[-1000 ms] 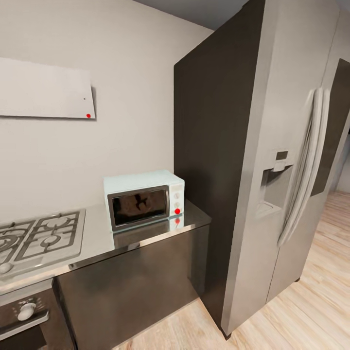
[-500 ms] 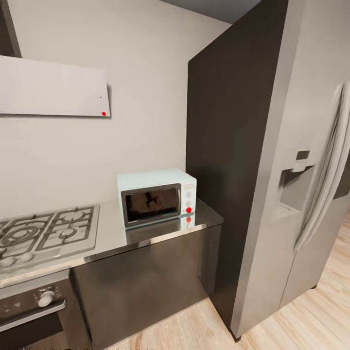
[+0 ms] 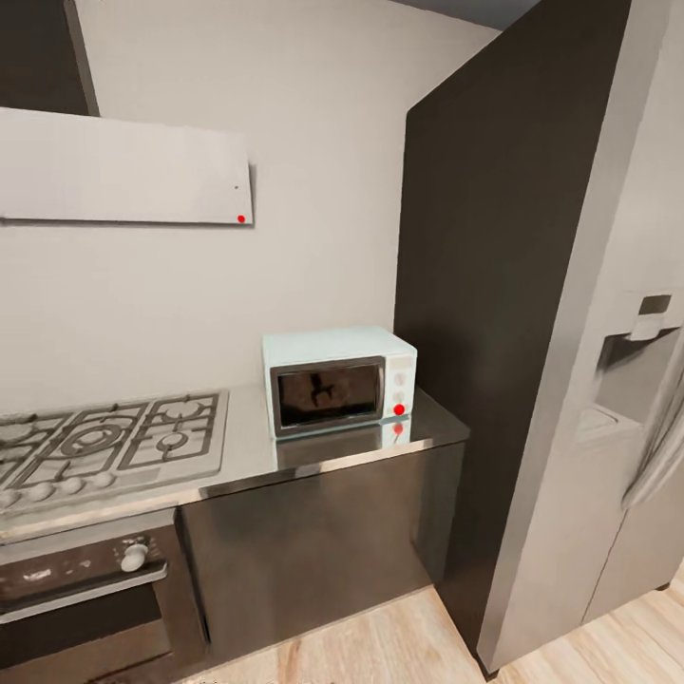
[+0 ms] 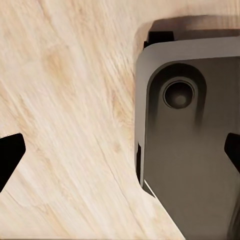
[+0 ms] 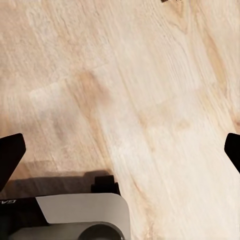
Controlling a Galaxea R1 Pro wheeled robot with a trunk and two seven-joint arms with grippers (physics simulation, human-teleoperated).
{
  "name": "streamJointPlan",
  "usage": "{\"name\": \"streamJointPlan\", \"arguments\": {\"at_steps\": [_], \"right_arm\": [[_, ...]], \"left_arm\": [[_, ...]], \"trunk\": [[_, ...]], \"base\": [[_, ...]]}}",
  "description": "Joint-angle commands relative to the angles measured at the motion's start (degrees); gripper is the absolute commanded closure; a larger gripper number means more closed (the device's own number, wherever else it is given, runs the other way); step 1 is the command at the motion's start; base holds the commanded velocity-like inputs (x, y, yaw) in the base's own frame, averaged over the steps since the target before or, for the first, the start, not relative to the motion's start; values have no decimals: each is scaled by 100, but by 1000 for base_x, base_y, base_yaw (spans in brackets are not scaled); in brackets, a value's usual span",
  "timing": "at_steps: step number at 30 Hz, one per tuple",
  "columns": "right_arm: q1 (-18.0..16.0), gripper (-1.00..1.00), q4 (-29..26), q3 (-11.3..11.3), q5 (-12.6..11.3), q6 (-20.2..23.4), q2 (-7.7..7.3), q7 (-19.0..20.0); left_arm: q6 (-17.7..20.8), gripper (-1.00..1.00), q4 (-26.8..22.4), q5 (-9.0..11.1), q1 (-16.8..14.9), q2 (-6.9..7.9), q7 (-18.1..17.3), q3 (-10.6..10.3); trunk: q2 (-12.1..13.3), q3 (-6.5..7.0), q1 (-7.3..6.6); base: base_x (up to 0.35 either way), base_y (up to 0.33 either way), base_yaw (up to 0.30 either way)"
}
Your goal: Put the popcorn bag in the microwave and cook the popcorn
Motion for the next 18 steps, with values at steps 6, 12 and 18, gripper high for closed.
{"name": "streamJointPlan", "arguments": {"at_steps": [6, 12, 18], "right_arm": [[-10, -100, -105, -18, 61, -42, -8, -29], [-10, -100, -200, -26, 61, -27, -10, -34], [-10, -100, -455, -35, 54, -8, -8, -37]], "left_arm": [[3, -100, -13, 6, -2, -34, 0, -29], [0, -100, -18, 6, -2, -58, -2, -30], [0, -100, -14, 6, -2, -116, -1, -35]], "trunk": [[-5, -44, 0], [-5, -88, 0], [-5, -136, 0]], "base": [[0, 0, 207], [0, 0, 187], [0, 0, 153]]}}
